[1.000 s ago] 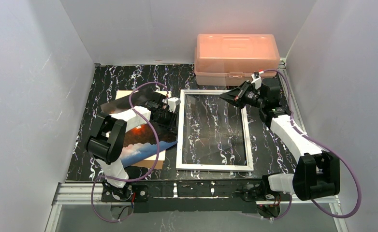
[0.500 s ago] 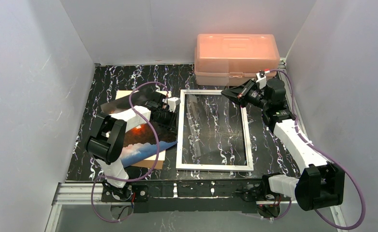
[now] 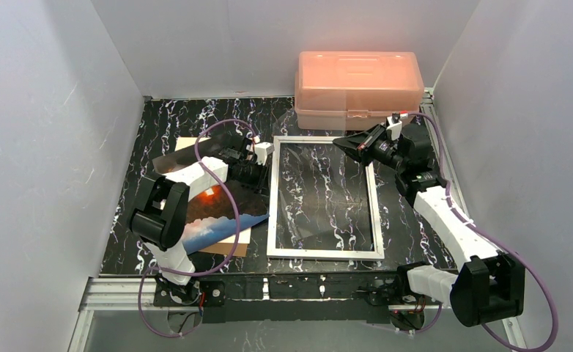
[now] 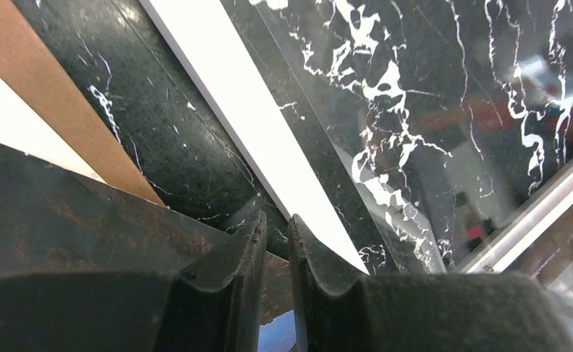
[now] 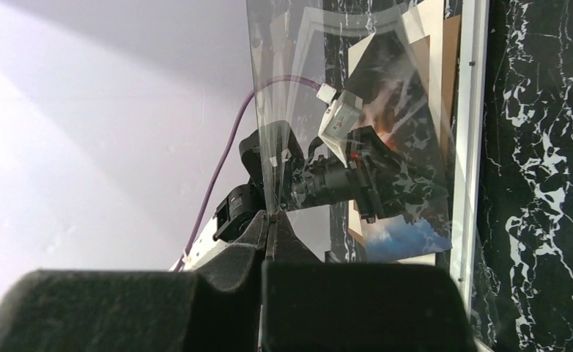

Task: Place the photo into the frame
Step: Adjust the photo frame item on the photo frame.

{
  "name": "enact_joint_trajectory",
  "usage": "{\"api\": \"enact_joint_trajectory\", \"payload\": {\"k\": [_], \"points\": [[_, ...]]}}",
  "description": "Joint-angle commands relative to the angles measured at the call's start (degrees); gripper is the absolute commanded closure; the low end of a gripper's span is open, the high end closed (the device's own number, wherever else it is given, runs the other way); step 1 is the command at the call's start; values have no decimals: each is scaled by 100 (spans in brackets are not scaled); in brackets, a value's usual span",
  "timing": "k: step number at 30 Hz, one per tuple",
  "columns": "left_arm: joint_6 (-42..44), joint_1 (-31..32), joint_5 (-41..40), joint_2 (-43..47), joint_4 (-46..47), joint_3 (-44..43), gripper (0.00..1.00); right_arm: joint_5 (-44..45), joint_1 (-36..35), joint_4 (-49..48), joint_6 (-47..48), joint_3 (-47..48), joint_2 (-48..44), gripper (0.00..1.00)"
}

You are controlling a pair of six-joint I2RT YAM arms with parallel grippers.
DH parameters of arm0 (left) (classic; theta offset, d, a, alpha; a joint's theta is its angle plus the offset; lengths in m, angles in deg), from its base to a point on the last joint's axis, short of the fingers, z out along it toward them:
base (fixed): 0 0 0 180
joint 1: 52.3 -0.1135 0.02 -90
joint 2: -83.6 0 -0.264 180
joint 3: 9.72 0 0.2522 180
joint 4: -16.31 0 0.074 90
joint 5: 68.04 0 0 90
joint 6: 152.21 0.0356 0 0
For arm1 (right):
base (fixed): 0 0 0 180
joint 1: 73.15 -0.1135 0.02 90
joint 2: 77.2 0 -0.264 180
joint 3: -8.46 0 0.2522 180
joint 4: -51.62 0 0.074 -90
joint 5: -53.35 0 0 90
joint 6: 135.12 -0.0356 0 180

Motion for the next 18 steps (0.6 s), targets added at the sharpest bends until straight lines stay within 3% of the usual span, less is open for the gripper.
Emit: {"api": "enact_joint_trajectory", "payload": {"k": [1, 8, 18], "points": [[-40, 16, 94, 237, -224, -325, 84, 264, -84, -267, -262, -5, -264, 99], [-121, 16, 186, 193, -204, -498, 84, 683, -125, 301, -407, 84, -500, 99], [-181, 62, 285, 119, -174, -564, 84, 905, -502, 307, -459, 173, -293, 99]]}}
